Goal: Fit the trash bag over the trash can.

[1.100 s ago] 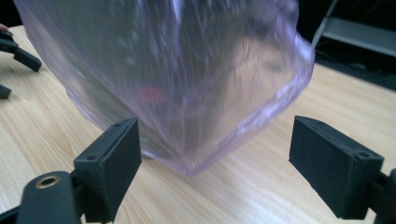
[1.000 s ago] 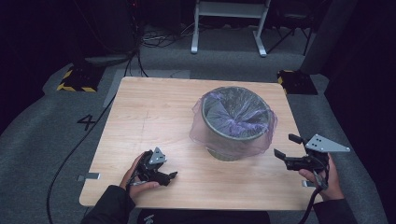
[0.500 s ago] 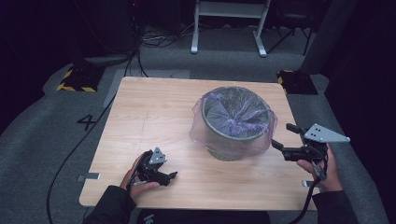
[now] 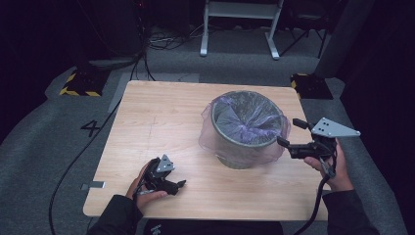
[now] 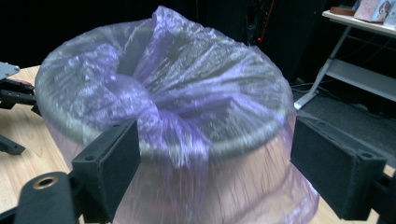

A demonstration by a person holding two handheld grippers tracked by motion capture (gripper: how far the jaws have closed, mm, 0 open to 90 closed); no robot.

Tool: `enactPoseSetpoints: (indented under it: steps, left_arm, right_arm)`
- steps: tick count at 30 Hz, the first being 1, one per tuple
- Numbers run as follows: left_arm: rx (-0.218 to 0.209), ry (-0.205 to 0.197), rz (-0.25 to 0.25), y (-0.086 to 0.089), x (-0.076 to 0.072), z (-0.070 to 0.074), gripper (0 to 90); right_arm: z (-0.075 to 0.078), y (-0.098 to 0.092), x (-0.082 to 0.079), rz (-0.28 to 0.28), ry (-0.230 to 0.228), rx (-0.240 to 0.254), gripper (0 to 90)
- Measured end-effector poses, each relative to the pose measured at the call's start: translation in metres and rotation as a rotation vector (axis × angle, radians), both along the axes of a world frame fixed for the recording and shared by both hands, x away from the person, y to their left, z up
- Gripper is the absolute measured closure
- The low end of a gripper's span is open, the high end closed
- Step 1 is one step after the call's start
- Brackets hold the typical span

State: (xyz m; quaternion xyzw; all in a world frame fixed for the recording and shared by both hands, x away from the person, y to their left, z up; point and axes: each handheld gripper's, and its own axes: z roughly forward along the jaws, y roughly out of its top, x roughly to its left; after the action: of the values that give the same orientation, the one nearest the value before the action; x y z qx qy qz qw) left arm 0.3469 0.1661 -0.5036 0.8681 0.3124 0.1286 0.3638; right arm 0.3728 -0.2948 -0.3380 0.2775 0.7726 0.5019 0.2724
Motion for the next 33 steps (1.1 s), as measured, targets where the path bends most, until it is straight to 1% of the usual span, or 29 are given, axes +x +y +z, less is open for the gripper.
enactPoseSetpoints:
  steps: [5,8,10,13,17,20,22,30,33]
  left_arm:
    - [0.0,0.0,0.0,0.0,0.0,0.0,15.2]
    - [0.0,0.0,0.0,0.0,0.0,0.0,15.1]
    - [0.0,0.0,0.0,0.0,0.0,0.0,15.1]
    - [0.0,0.0,0.0,0.0,0.0,0.0,15.1]
    - [0.0,0.0,0.0,0.0,0.0,0.0,15.2]
    - [0.001,0.0,0.0,0.0,0.0,0.0,15.1]
    - [0.0,0.0,-0.001,0.0,0.0,0.0,15.2]
    - [0.001,0.0,0.0,0.0,0.0,0.0,15.2]
    - [0.0,0.0,0.0,0.0,0.0,0.0,15.1]
  right_arm:
    - [0.008,0.011,0.008,0.009,-0.003,-0.018,15.7]
    - [0.016,0.018,0.01,0.024,-0.009,-0.029,15.8]
    - [0.02,0.021,0.01,0.035,-0.016,-0.028,15.7]
    - [0.025,0.027,0.012,0.046,-0.019,-0.043,15.7]
    - [0.03,0.035,0.02,0.049,-0.014,-0.069,15.7]
    - [0.033,0.041,0.026,0.058,-0.005,-0.075,15.8]
    - [0.034,0.044,0.031,0.051,-0.008,-0.084,15.9]
    - [0.033,0.058,0.045,0.06,0.028,-0.145,16.3]
    - [0.031,0.062,0.05,0.064,0.031,-0.171,18.8]
